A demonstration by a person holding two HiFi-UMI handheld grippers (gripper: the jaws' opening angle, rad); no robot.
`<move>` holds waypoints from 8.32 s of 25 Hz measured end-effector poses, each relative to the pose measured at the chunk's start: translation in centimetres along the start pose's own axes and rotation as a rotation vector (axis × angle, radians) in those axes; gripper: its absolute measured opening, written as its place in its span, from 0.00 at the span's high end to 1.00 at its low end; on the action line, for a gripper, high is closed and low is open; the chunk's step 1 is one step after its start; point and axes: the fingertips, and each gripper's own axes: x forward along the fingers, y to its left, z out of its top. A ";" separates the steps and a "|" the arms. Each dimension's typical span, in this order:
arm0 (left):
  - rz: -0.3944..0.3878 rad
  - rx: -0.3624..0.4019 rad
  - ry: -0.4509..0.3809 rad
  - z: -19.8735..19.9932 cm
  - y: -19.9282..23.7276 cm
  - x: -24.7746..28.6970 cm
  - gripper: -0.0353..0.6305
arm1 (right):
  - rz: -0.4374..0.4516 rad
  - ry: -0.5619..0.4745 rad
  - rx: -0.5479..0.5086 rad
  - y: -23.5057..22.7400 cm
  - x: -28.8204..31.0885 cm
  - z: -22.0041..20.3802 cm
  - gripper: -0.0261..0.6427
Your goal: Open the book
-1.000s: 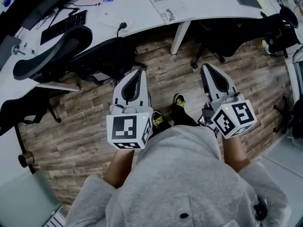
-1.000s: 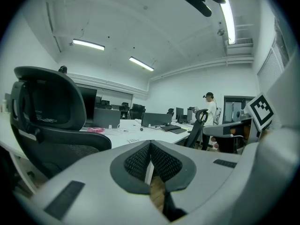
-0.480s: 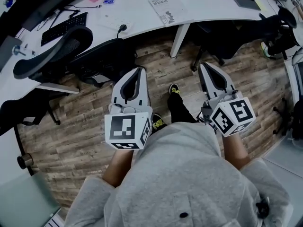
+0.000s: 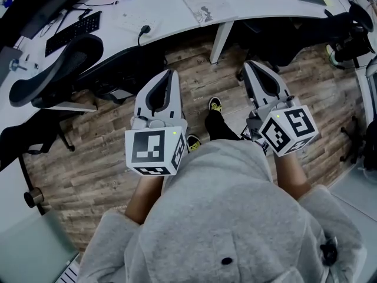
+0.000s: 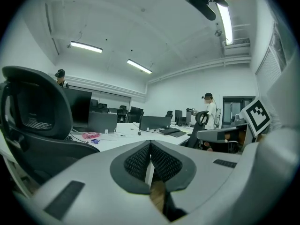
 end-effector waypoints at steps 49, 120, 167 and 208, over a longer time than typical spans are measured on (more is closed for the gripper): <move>0.044 0.055 0.123 3.3 1.4 25.7 0.93 | 0.028 0.024 0.122 -20.4 15.9 4.0 0.92; 0.078 0.021 0.194 0.4 5.2 32.9 0.93 | 0.007 0.115 0.166 -25.9 21.4 1.3 0.92; 0.034 -0.125 0.533 -16.0 10.9 42.3 0.93 | -0.041 0.462 0.410 -31.0 27.7 -14.3 0.78; -0.099 -0.068 0.483 -17.1 9.9 46.7 0.93 | -0.122 0.369 0.164 -29.5 28.9 -14.3 0.81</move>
